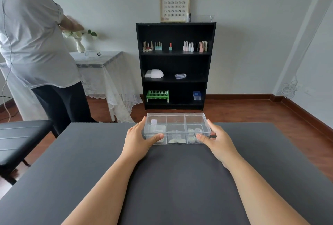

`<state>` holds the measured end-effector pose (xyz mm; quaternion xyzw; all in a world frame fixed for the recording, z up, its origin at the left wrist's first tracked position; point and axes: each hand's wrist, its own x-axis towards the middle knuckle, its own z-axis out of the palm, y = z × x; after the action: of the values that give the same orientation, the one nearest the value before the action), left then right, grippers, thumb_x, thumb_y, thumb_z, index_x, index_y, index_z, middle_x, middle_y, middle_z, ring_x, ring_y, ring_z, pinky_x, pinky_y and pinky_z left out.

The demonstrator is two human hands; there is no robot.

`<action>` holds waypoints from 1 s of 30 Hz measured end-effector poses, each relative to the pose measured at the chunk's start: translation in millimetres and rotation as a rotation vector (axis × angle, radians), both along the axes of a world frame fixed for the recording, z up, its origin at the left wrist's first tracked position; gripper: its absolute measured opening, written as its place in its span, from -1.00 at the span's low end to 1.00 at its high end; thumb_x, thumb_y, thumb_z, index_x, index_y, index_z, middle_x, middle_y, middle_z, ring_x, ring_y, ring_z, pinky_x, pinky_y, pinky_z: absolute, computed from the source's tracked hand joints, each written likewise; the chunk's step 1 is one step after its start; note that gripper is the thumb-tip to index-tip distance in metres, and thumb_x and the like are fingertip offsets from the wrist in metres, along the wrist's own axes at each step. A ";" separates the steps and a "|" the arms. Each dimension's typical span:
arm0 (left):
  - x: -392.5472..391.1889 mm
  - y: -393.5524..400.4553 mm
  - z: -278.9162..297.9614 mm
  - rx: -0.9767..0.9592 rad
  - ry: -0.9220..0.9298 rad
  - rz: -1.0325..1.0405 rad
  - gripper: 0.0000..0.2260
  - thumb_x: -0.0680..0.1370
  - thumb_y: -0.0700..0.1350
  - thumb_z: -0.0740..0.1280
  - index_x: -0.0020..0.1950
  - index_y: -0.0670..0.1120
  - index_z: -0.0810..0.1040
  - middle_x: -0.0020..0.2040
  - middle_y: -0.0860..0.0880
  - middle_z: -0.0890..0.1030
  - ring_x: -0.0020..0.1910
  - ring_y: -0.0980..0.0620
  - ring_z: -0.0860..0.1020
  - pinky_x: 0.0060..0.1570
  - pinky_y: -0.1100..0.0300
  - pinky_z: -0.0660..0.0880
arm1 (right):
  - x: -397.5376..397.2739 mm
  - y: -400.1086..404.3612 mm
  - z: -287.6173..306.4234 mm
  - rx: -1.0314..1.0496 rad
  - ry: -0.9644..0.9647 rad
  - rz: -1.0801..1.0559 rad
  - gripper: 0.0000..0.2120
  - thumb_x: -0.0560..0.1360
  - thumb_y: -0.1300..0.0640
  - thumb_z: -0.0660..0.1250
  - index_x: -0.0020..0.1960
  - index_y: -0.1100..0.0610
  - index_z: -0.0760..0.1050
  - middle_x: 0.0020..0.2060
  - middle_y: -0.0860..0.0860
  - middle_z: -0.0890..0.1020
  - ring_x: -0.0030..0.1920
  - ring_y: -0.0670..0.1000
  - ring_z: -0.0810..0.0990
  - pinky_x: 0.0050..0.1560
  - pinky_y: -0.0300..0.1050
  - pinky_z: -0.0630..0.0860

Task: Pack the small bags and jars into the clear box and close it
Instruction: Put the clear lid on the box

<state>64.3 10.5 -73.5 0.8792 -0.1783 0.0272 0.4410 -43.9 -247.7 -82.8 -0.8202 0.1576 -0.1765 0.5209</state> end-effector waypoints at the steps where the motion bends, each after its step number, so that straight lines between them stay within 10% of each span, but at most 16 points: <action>1: -0.2 0.0 0.5 0.002 0.000 -0.002 -0.04 0.25 0.48 0.34 0.55 0.12 0.16 0.46 0.05 0.38 0.47 -0.03 0.26 0.39 -0.15 0.30 | -0.4 0.2 0.2 0.002 -0.001 0.002 -0.29 0.45 -0.08 0.45 0.51 -0.09 0.22 0.30 -0.16 0.43 0.20 -0.13 0.41 0.08 -0.21 0.32; 19: -11.2 2.0 2.6 0.082 -0.185 0.022 -0.18 0.35 0.42 0.32 0.53 0.18 0.16 0.57 0.19 0.09 0.51 -0.01 0.08 0.44 -0.11 0.13 | -7.0 5.2 3.7 -0.132 -0.061 -0.039 -0.28 0.43 -0.03 0.48 0.49 -0.14 0.24 0.24 -0.21 0.35 0.13 -0.12 0.44 -0.05 -0.35 0.39; 30: -16.7 2.4 3.9 0.141 -0.428 -0.056 -0.72 0.50 0.05 0.43 0.21 0.13 0.62 0.32 0.12 0.54 0.43 -0.06 0.34 0.36 -0.06 0.30 | -11.1 12.1 7.8 -0.238 -0.139 -0.030 -0.67 0.47 0.10 0.46 0.23 -0.05 0.58 0.32 -0.07 0.41 0.18 -0.02 0.47 0.15 -0.20 0.39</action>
<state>47.6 12.9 -69.6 0.8767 -0.2936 0.1883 0.3311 -55.0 -235.6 -75.0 -0.8595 0.1113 -0.2582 0.4268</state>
